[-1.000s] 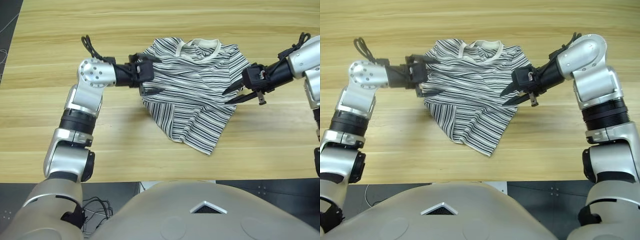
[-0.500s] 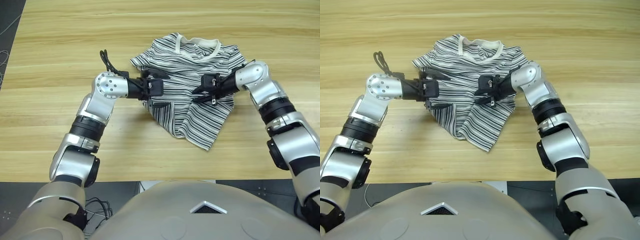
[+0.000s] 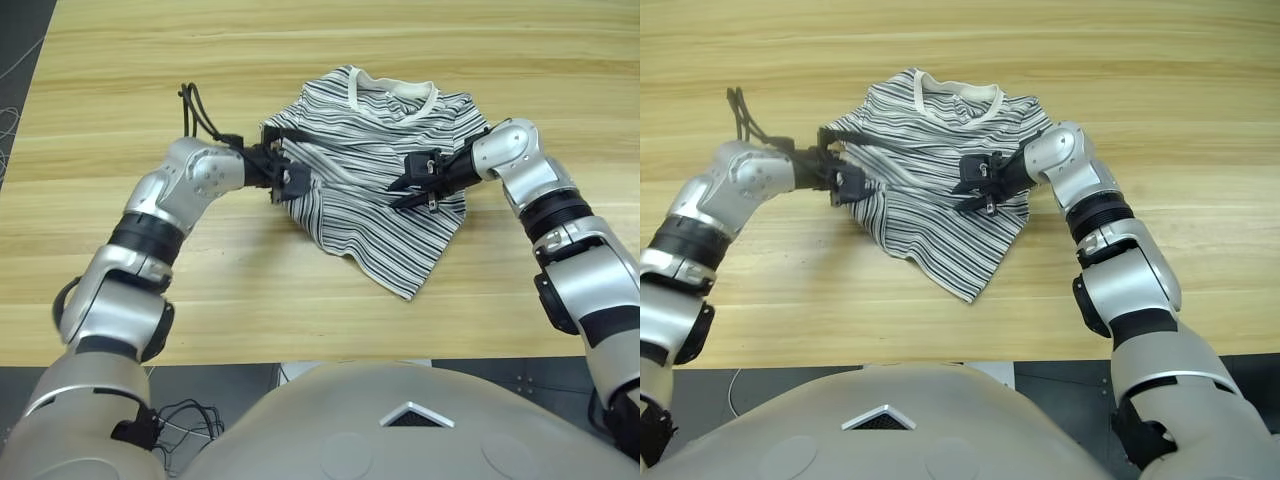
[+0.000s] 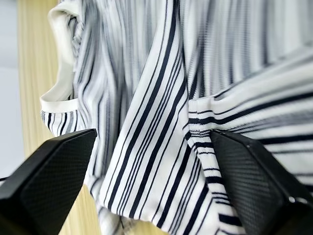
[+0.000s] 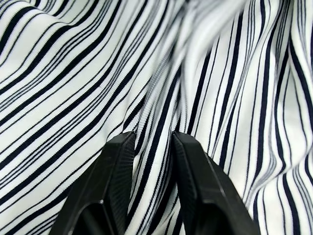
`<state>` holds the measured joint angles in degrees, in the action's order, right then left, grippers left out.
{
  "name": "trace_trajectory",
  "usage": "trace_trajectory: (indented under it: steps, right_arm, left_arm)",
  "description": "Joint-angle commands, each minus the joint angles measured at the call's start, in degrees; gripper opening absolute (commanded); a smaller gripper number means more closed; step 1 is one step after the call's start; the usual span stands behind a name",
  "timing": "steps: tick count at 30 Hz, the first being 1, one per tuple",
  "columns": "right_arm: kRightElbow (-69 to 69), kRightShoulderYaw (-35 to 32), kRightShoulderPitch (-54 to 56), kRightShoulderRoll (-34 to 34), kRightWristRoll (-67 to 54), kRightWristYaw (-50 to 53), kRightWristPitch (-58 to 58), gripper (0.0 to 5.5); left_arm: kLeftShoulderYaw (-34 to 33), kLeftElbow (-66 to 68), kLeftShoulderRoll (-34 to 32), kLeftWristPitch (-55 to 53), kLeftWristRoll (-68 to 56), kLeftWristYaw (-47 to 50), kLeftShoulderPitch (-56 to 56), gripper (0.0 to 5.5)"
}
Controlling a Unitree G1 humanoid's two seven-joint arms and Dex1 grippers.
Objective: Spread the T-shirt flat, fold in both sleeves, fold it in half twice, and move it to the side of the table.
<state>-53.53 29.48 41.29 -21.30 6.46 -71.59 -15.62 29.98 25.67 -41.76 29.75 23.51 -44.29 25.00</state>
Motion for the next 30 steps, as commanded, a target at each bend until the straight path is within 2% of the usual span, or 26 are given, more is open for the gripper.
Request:
trace_trajectory:
  steps: [1,8,14,18,21,24,26,30]
  right_arm:
    - [-4.97,2.98,-4.07,-1.97,6.05,0.02,1.91,1.39]
    - [-6.69,3.23,-3.2,-1.74,6.53,0.97,1.61,1.39]
    - [-7.93,3.44,-2.78,-1.68,6.69,1.39,1.12,1.39]
    - [-8.52,3.56,-2.61,-1.59,6.71,1.38,0.72,1.39]
    - [-8.69,3.55,-2.54,-1.35,6.65,1.45,0.51,1.39]
    - [-8.5,3.38,-2.32,-1.49,6.38,0.96,0.12,1.39]
    - [-7.82,2.87,-2.14,-2.03,5.89,0.59,-0.3,1.39]
    - [-6.04,2.2,-2.02,-2.44,5.0,-0.52,-0.61,1.39]
  left_arm:
    - [0.35,-14.59,-14.09,-5.06,-4.1,-13.17,-16.77,4.35]
    - [-7.26,-27.52,-27.63,-12.59,-10.01,-13.86,-32.32,4.35]
    - [-16.73,-36.33,-32.08,-18.4,-15.74,-14.39,-35.54,4.35]
    - [-26.72,-42.13,-33.49,-20.39,-22.06,-15.5,-36.38,4.35]
    - [-30.91,-46.0,-32.35,-19.83,-27.32,-17.54,-38.41,4.35]
    - [-32.1,-48.7,-30.82,-18.2,-30.71,-19.07,-39.75,4.35]
    - [-29.25,-48.83,-27.3,-17.02,-31.68,-18.85,-35.2,4.35]
    - [-18.44,-43.9,-12.84,-18.12,-26.84,-16.13,-18.78,4.35]
